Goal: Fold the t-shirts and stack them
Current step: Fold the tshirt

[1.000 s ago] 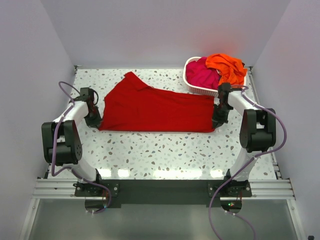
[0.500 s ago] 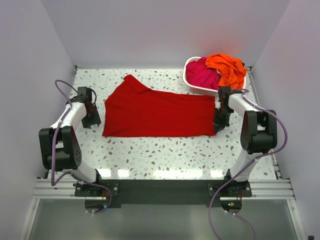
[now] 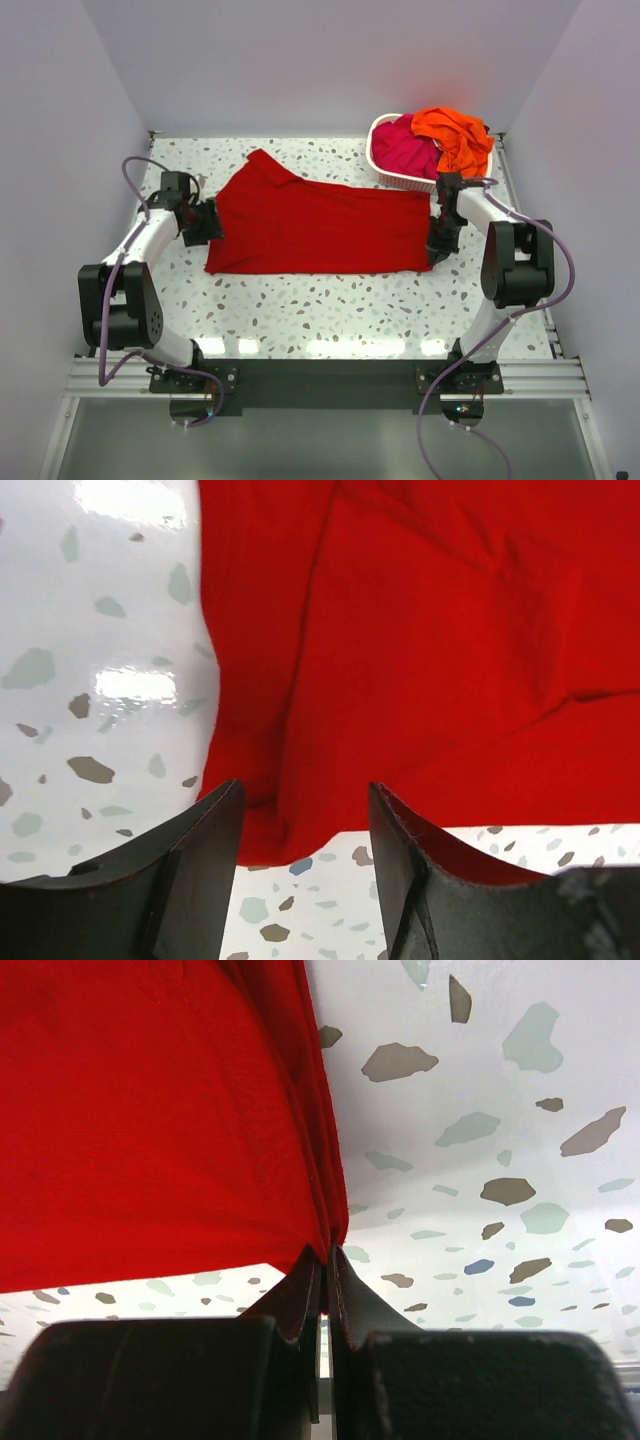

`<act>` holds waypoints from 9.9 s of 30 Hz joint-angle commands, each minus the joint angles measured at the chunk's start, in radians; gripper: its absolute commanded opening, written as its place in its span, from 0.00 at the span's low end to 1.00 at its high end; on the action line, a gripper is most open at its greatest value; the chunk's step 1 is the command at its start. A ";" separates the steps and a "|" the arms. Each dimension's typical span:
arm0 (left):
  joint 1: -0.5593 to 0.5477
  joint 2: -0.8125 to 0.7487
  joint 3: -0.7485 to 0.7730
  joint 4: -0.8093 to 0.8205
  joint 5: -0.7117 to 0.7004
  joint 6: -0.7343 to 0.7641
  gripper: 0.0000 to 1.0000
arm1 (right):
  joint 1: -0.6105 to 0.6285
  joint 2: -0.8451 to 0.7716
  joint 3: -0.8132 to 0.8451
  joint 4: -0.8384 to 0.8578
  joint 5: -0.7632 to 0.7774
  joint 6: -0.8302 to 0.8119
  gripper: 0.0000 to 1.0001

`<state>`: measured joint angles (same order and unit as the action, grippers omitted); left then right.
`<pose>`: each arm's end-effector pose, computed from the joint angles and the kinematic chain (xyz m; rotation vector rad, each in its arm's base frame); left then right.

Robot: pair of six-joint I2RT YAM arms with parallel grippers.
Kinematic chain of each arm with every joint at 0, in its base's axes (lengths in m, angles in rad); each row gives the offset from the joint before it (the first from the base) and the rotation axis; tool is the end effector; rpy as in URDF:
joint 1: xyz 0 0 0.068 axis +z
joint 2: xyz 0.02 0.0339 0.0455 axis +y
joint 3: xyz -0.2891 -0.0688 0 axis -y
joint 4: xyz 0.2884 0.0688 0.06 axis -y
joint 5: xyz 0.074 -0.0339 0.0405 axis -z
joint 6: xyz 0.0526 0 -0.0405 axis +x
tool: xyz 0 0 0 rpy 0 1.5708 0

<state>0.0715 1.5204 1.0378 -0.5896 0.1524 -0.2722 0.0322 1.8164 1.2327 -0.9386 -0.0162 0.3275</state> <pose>0.3487 0.0170 0.2109 -0.4021 2.6180 -0.2687 0.3699 0.0128 0.1586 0.4549 3.0629 0.0381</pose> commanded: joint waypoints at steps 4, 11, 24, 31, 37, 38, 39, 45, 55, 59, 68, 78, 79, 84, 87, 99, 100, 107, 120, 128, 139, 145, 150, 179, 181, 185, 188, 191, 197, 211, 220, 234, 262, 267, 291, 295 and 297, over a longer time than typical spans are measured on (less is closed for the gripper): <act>-0.024 0.020 -0.050 0.040 -0.007 0.044 0.57 | -0.005 -0.031 0.004 -0.003 -0.005 -0.011 0.00; -0.024 0.037 -0.065 0.045 -0.030 0.048 0.52 | -0.006 -0.035 -0.001 -0.002 -0.008 -0.012 0.00; -0.024 0.078 -0.047 0.044 -0.046 0.093 0.00 | -0.005 -0.040 -0.006 0.000 -0.002 -0.007 0.00; -0.024 0.132 0.042 0.016 -0.089 0.152 0.00 | -0.005 -0.048 -0.010 -0.005 0.013 -0.010 0.00; -0.025 0.173 0.080 -0.004 -0.174 0.172 0.00 | -0.005 -0.043 -0.013 -0.012 0.013 -0.008 0.00; -0.024 0.175 0.080 0.002 -0.180 0.174 0.00 | -0.005 -0.045 -0.013 -0.012 0.013 -0.010 0.00; -0.024 0.182 0.082 0.001 -0.186 0.176 0.00 | -0.005 -0.043 -0.013 -0.017 0.030 -0.008 0.00; -0.030 0.198 0.084 0.010 -0.238 0.180 0.04 | -0.005 -0.043 -0.013 -0.028 0.068 -0.016 0.00; -0.127 0.172 0.145 -0.050 -0.336 0.128 0.42 | -0.008 -0.065 -0.010 -0.052 0.113 -0.021 0.00; -0.191 0.144 0.253 -0.102 -0.343 0.047 0.54 | -0.006 -0.083 -0.036 -0.055 0.119 -0.013 0.16; -0.306 0.181 0.257 -0.035 -0.190 -0.156 0.57 | -0.009 -0.175 -0.033 -0.101 0.164 -0.013 0.55; -0.311 0.129 -0.016 0.062 -0.160 -0.239 0.57 | 0.049 -0.125 -0.039 0.052 -0.069 0.010 0.56; -0.311 0.124 -0.040 0.065 -0.168 -0.239 0.57 | 0.055 -0.114 -0.047 0.067 -0.082 0.016 0.56; -0.309 0.136 -0.105 0.068 -0.212 -0.229 0.57 | 0.084 -0.036 -0.058 0.144 -0.119 0.022 0.55; -0.306 0.127 -0.131 0.047 -0.249 -0.222 0.57 | 0.107 0.020 -0.068 0.158 -0.125 0.012 0.54; -0.168 0.009 -0.234 -0.015 -0.274 -0.188 0.58 | 0.210 -0.002 -0.217 0.084 -0.133 0.044 0.53; -0.162 -0.011 -0.237 -0.024 -0.271 -0.185 0.58 | 0.218 -0.011 -0.242 0.078 -0.136 0.050 0.53; -0.148 -0.068 -0.193 -0.091 -0.274 -0.183 0.62 | 0.275 -0.156 -0.329 0.035 -0.168 0.110 0.54; -0.206 0.016 0.373 -0.262 -0.281 -0.196 0.73 | 0.238 -0.169 0.169 -0.166 -0.039 0.051 0.71; -0.286 0.372 0.914 -0.369 -0.228 -0.208 0.74 | 0.085 0.007 0.326 -0.017 -0.065 0.019 0.68; -0.292 0.486 0.938 -0.265 -0.199 -0.272 0.82 | 0.029 0.221 0.401 0.058 -0.096 -0.004 0.61; -0.285 0.592 0.915 -0.150 -0.180 -0.282 0.82 | 0.028 0.210 0.370 0.086 -0.094 0.022 0.60; -0.217 0.705 1.010 -0.138 -0.182 -0.321 0.74 | 0.026 0.152 0.315 0.110 -0.114 0.088 0.59; -0.164 0.972 1.176 0.033 -0.194 -0.294 0.56 | 0.028 0.189 0.378 -0.002 -0.059 0.076 0.53; -0.174 0.962 1.154 0.033 -0.209 -0.291 0.54 | 0.028 0.190 0.376 0.003 -0.064 0.074 0.53; -0.179 0.948 1.124 0.027 -0.229 -0.295 0.51 | 0.026 0.187 0.360 0.012 -0.068 0.082 0.53; -0.179 0.948 1.121 0.002 -0.251 -0.289 0.48 | 0.028 0.189 0.353 0.014 -0.067 0.079 0.53; -0.179 0.945 1.113 -0.015 -0.269 -0.289 0.47 | 0.028 0.190 0.352 0.015 -0.068 0.077 0.53; -0.174 0.902 1.068 -0.013 -0.324 -0.286 0.48 | 0.026 0.193 0.352 0.012 -0.079 0.076 0.53; -0.171 0.925 1.071 -0.022 -0.309 -0.260 0.30 | 0.026 0.192 0.346 0.009 -0.087 0.076 0.53; -0.171 0.894 1.071 -0.021 -0.295 -0.252 0.00 | 0.026 0.182 0.341 0.009 -0.031 0.074 0.52; -0.165 0.764 1.055 -0.033 -0.249 -0.259 0.00 | -0.075 0.218 0.317 0.087 -0.041 0.087 0.49; -0.160 0.617 0.972 -0.090 -0.171 -0.236 0.00 | -0.075 0.250 0.332 0.150 -0.045 0.116 0.06; -0.145 0.555 0.949 -0.107 -0.114 -0.254 0.00 | -0.075 0.198 0.346 0.110 -0.031 0.104 0.00; -0.072 0.065 0.460 -0.153 0.024 -0.332 0.00 | -0.071 -0.029 0.134 -0.078 -0.088 -0.039 0.00; -0.072 -0.028 0.391 -0.185 0.026 -0.347 0.00 | -0.052 -0.049 0.111 -0.094 -0.091 -0.056 0.00; -0.072 -0.077 0.369 -0.210 0.019 -0.348 0.00 | -0.043 -0.063 0.100 -0.104 -0.088 -0.061 0.00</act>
<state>-0.0074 1.5173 1.4342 -0.7635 0.1577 -0.5938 -0.0277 1.8153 1.3418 -1.0027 -0.0902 0.3035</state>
